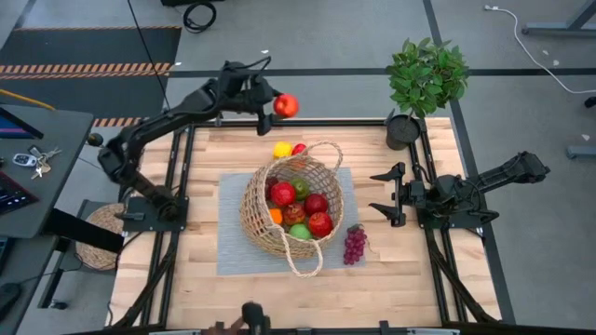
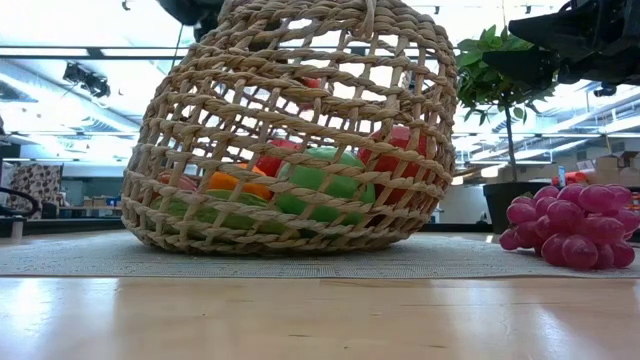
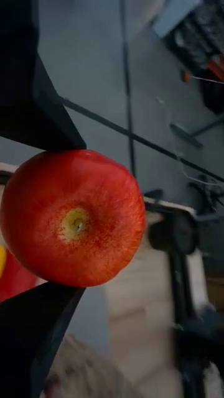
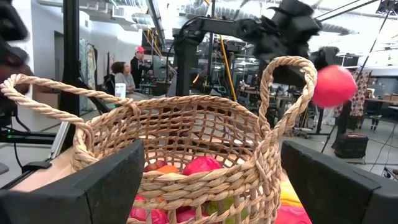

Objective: Build produce basket
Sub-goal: Put the red apple into the mesh basket

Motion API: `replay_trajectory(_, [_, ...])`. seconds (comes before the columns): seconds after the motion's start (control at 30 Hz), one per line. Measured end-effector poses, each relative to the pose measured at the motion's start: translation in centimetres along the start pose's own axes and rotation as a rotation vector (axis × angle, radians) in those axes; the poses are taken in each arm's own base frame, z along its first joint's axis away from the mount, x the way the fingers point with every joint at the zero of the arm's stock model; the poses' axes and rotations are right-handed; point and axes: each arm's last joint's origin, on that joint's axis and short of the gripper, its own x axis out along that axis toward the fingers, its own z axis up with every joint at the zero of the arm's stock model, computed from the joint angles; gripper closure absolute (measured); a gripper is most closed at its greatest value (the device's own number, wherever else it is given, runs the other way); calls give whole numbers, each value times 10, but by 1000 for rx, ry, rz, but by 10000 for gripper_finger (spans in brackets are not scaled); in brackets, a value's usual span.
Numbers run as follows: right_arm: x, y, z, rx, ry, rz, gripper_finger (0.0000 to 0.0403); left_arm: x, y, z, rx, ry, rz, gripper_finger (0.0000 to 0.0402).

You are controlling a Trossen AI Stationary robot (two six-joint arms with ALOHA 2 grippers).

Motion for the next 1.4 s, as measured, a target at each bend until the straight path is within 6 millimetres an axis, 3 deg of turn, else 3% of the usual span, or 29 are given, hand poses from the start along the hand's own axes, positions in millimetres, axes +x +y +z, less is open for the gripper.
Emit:
replay_trajectory(0.2, [0, 0, 0, 0, 1, 0, 23, -24, -31, 33, 38, -113, -62, 78])
replay_trajectory(0.43, [0, 0, 0, 0, 0, 0, 23, -26, -68, 52, 48, -164, -158, 77])
replay_trajectory(0.73, [0, 0, 0, 0, 0, 0, 23, -24, -112, 68, 98, -136, -103, 77])
replay_trajectory(0.93, [0, 0, 0, 0, 0, 0, 23, -39, -141, 81, 153, -131, 13, 77])
replay_trajectory(1.4, [0, 0, 0, 0, 0, 0, 23, -54, -187, 92, -45, -142, -28, 76])
